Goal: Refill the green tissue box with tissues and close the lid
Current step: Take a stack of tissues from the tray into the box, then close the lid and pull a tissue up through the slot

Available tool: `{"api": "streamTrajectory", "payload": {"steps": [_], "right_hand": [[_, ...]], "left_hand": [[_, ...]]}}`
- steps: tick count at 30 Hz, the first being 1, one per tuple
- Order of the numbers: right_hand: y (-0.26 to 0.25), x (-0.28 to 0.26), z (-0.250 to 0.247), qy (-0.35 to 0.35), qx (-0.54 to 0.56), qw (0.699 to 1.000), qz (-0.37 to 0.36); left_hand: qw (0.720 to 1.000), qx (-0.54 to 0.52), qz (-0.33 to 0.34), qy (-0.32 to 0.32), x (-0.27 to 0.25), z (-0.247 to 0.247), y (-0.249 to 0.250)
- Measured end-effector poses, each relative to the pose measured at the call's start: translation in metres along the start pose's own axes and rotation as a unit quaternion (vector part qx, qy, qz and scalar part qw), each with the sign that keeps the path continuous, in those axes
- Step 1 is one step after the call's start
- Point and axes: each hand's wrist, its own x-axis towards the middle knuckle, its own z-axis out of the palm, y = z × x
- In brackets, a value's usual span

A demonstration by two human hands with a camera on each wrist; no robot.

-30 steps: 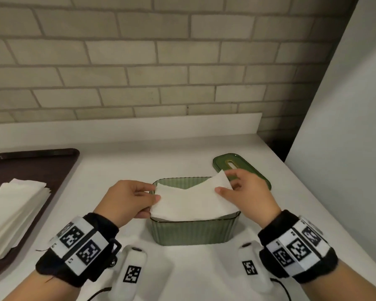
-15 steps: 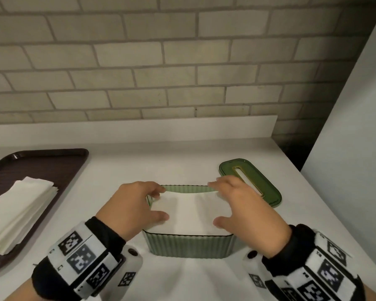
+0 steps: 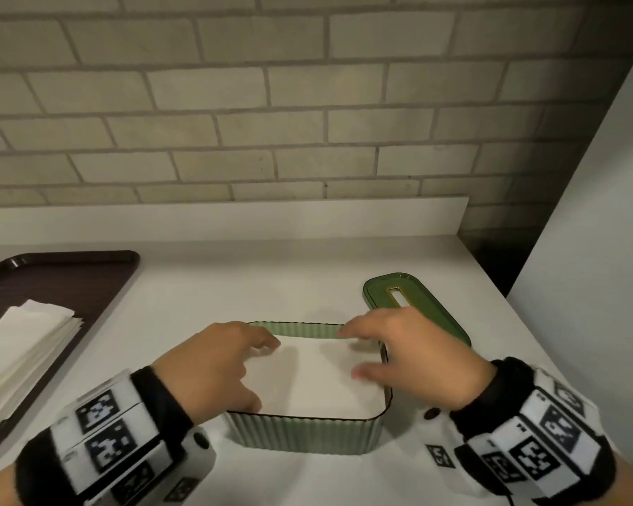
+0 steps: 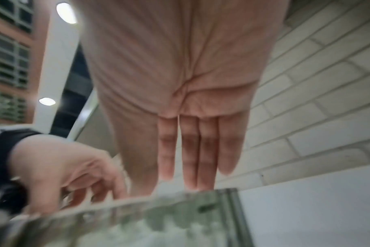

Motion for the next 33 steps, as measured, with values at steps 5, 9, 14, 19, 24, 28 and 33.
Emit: {"api": "streamTrajectory", "payload": {"steps": [5,9,14,19,24,28,33], "right_hand": [[0.068,-0.008,-0.016,0.185,0.026,0.971,0.15],[0.117,-0.005,-0.008,0.082,0.049,0.954,0.284],[0.123,0.014,0.015,-0.047,0.023,0.951,0.303],[0.113,0.039,0.025,-0.102,-0.059,0.93,0.348],[0.117,0.053,0.032,-0.111,-0.108,0.91,0.385],[0.118,0.061,0.033,-0.076,-0.115,0.911,0.389],[0.122,0.061,0.035,-0.057,-0.112,0.909,0.397]], "left_hand": [[0.986,-0.116,-0.003,0.117,-0.026,-0.008,-0.013],[0.962,-0.19,-0.034,0.195,-0.038,-0.003,-0.026],[0.942,-0.231,-0.071,0.234,-0.05,0.014,-0.041],[0.922,-0.244,-0.11,0.281,-0.064,0.028,-0.05],[0.907,-0.276,-0.129,0.292,-0.084,0.043,-0.061],[0.893,-0.304,-0.141,0.301,-0.096,0.055,-0.067],[0.889,-0.319,-0.149,0.292,-0.1,0.062,-0.073]]}}
